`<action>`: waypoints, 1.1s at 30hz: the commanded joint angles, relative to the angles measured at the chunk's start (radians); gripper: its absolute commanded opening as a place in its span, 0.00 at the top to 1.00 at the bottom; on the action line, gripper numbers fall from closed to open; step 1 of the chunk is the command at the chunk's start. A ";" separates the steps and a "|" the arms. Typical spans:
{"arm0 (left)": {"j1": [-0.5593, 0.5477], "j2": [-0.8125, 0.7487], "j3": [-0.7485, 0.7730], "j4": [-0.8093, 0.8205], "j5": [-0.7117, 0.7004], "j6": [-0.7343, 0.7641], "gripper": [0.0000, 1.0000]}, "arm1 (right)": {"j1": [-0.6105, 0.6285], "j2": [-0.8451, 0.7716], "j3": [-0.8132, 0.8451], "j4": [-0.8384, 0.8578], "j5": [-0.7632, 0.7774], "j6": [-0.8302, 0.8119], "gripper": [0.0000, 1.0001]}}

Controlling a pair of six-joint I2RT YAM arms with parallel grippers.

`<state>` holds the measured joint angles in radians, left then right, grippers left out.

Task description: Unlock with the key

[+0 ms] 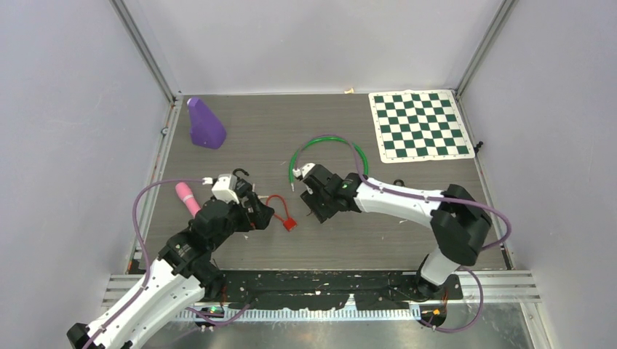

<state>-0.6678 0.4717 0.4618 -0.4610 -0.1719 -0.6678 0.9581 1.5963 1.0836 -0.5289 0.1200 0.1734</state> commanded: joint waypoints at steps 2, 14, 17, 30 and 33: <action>-0.003 0.013 0.066 -0.034 -0.043 0.018 0.02 | -0.008 0.156 0.133 0.017 -0.027 -0.031 0.49; -0.002 -0.002 0.051 -0.071 -0.022 0.012 0.01 | -0.033 0.358 0.298 -0.050 0.013 -0.041 0.73; -0.002 0.012 0.047 -0.054 -0.007 0.009 0.01 | -0.033 0.337 0.298 -0.060 0.007 -0.047 0.90; -0.001 0.009 0.036 -0.038 -0.009 -0.010 0.02 | -0.033 0.055 0.141 0.083 0.087 -0.048 0.94; -0.002 0.002 0.023 -0.028 -0.015 -0.010 0.02 | -0.031 0.019 0.058 0.147 0.068 -0.027 0.95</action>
<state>-0.6678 0.4889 0.4927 -0.5343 -0.1665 -0.6735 0.9257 1.6752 1.2362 -0.4862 0.1768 0.1303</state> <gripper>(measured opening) 0.984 0.063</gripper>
